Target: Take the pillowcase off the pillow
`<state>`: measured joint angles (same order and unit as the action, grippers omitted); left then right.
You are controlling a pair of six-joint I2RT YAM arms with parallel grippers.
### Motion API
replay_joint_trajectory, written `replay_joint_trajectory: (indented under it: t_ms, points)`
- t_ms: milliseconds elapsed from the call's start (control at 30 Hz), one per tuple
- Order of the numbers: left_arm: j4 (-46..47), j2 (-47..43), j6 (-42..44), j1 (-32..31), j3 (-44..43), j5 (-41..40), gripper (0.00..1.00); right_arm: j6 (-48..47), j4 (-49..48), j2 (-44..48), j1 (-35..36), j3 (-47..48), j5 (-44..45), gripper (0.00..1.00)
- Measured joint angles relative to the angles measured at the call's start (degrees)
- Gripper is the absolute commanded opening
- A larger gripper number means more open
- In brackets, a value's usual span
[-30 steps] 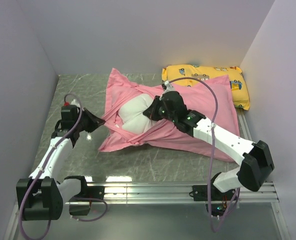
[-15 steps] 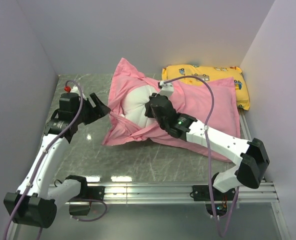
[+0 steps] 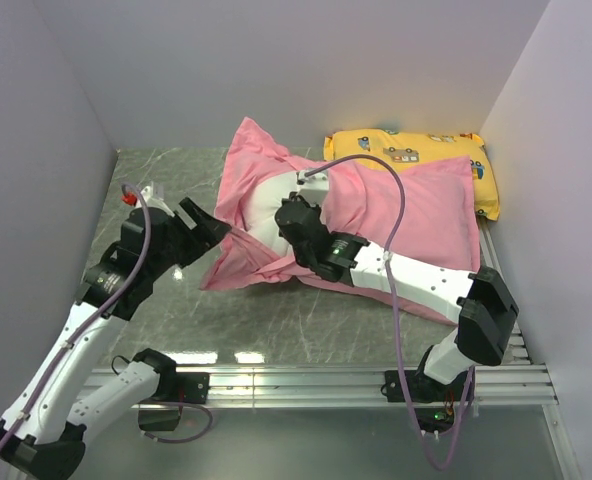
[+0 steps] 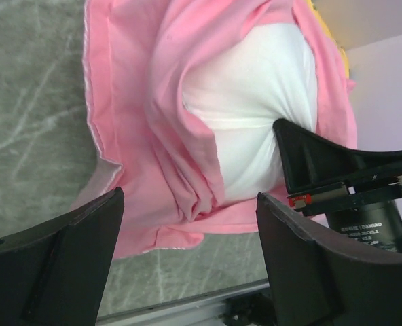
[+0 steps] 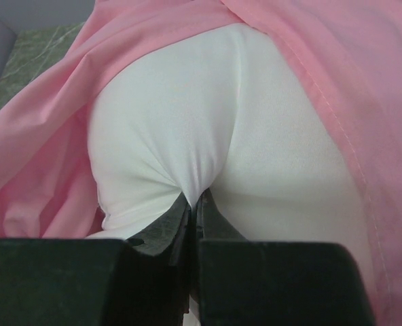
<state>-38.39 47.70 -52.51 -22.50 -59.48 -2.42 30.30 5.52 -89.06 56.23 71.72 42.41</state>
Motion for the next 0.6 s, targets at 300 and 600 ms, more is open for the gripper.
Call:
replay_joint_trajectory:
  t_ms: [300, 600]
  points:
    - [5.6, 7.7, -10.7, -10.5, 6.3, -6.1, 0.81, -1.9, -1.0, -1.1, 1.8, 0.5, 3.9, 0.00]
    - [10.1, 7.9, -15.3, -12.4, 15.6, -8.0, 0.11, -4.4, -0.1, -4.2, 2.0, 2.7, 4.1, 0.00]
